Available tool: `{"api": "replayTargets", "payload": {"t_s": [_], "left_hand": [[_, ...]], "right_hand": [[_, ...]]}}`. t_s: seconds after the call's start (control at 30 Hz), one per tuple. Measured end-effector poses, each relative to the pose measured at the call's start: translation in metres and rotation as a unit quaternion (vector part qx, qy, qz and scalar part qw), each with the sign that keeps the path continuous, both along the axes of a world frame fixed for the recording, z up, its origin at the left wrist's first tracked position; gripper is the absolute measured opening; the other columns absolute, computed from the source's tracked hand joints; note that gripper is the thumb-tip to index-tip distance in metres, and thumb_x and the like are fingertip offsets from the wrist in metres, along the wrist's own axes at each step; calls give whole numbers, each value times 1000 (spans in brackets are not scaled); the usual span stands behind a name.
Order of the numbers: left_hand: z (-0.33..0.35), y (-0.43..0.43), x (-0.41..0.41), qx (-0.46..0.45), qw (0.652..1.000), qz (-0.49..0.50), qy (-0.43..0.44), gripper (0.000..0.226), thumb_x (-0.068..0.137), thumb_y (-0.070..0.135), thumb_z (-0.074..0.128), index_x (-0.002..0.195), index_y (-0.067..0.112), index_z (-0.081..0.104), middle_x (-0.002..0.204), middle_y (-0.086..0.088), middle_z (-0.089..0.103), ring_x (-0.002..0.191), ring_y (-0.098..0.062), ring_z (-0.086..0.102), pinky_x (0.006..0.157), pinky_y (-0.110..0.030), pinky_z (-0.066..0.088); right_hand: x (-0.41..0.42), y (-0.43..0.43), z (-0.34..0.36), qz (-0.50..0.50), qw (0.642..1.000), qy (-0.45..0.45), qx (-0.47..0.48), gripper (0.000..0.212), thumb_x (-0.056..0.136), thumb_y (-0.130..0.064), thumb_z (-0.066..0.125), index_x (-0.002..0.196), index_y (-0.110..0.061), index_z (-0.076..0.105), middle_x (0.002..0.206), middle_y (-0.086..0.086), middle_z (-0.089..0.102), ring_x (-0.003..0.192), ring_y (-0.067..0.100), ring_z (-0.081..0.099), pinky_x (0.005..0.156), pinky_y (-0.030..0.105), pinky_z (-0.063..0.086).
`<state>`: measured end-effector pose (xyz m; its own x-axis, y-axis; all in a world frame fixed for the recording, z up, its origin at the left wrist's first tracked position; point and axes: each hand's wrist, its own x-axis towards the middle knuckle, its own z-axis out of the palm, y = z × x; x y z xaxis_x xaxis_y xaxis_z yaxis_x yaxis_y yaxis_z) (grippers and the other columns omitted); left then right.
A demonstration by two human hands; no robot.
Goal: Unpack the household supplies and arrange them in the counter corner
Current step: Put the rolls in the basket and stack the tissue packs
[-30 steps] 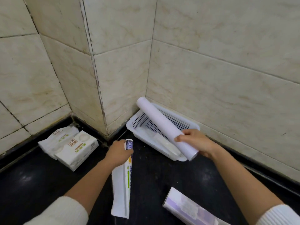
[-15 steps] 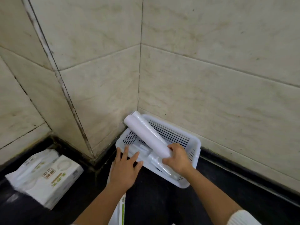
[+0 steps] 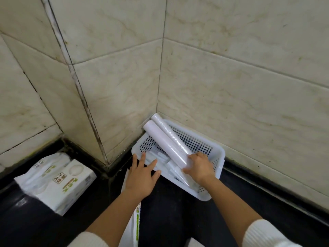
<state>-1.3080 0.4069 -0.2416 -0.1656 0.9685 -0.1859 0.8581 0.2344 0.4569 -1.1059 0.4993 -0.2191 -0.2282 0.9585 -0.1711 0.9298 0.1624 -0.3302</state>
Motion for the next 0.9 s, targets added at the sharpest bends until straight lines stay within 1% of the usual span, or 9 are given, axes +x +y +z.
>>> {"api": "replayTargets", "payload": {"t_s": [0.1, 0.17, 0.33, 0.47, 0.6, 0.63, 0.7, 0.8, 0.9], "left_hand": [[12, -2, -7, -6, 1000, -7, -12, 62, 97, 51, 34, 151, 26, 16, 161, -9, -7, 147, -29, -12, 121, -46, 5], [22, -7, -15, 41, 999, 19, -27, 61, 98, 45, 37, 151, 23, 16, 161, -10, -3, 148, -26, -6, 120, -40, 6], [52, -35, -49, 176, 977, 111, -55, 48, 97, 30, 44, 144, 23, 36, 159, -9, 19, 144, -24, 20, 111, -40, 29], [61, -76, -93, 239, 955, 173, -5, 40, 95, 24, 48, 134, 19, 48, 149, -8, 37, 136, -24, 32, 101, -40, 41], [38, -133, -136, 206, 946, 250, -23, 36, 95, 24, 47, 132, 20, 50, 148, -6, 36, 136, -22, 30, 101, -40, 40], [30, -146, -145, 189, 944, 269, -21, 37, 95, 24, 47, 132, 21, 50, 148, -6, 36, 135, -22, 30, 101, -40, 41], [15, -168, -161, 163, 939, 303, -21, 37, 95, 23, 48, 132, 21, 49, 147, -4, 36, 134, -21, 31, 100, -38, 43], [-3, -184, -186, 157, 932, 325, -36, 37, 95, 22, 49, 132, 19, 48, 142, -6, 39, 129, -21, 34, 96, -36, 44], [-15, -184, -219, 136, 927, 348, -42, 41, 96, 25, 48, 136, 17, 41, 145, -10, 34, 129, -26, 34, 96, -39, 44]], "right_hand": [[-8, -4, 20, -5, 1000, 27, 13, 63, 81, -41, 72, 135, -18, 51, 132, 4, 49, 122, 24, 45, 103, 40, 42], [-19, -8, 35, 11, 998, 53, 29, 61, 81, -39, 72, 134, -17, 52, 132, 5, 49, 122, 25, 46, 100, 38, 42], [-67, -31, 64, 83, 988, 120, 54, 54, 82, -36, 72, 128, -13, 57, 131, 8, 52, 123, 25, 46, 99, 32, 39], [-128, -62, 65, 137, 973, 176, 52, 47, 83, -34, 70, 123, -10, 61, 123, 8, 58, 115, 23, 53, 92, 26, 41], [-190, -102, 40, 213, 961, 177, -1, 30, 83, -30, 70, 106, -12, 64, 109, 8, 58, 108, 27, 53, 82, 30, 43], [-203, -112, 31, 224, 959, 170, -17, 30, 83, -30, 70, 107, -12, 63, 109, 8, 57, 110, 27, 53, 82, 30, 43], [-225, -130, 13, 243, 956, 156, -45, 41, 84, -29, 68, 120, -12, 60, 121, 9, 55, 117, 26, 50, 91, 31, 43], [-249, -147, -11, 269, 953, 121, -72, 62, 85, -31, 66, 140, -18, 43, 134, 9, 45, 128, 26, 42, 104, 35, 41], [-267, -149, -26, 279, 955, 73, -63, 73, 85, -37, 63, 148, -28, 28, 139, 8, 38, 130, 28, 38, 103, 40, 43]]}}
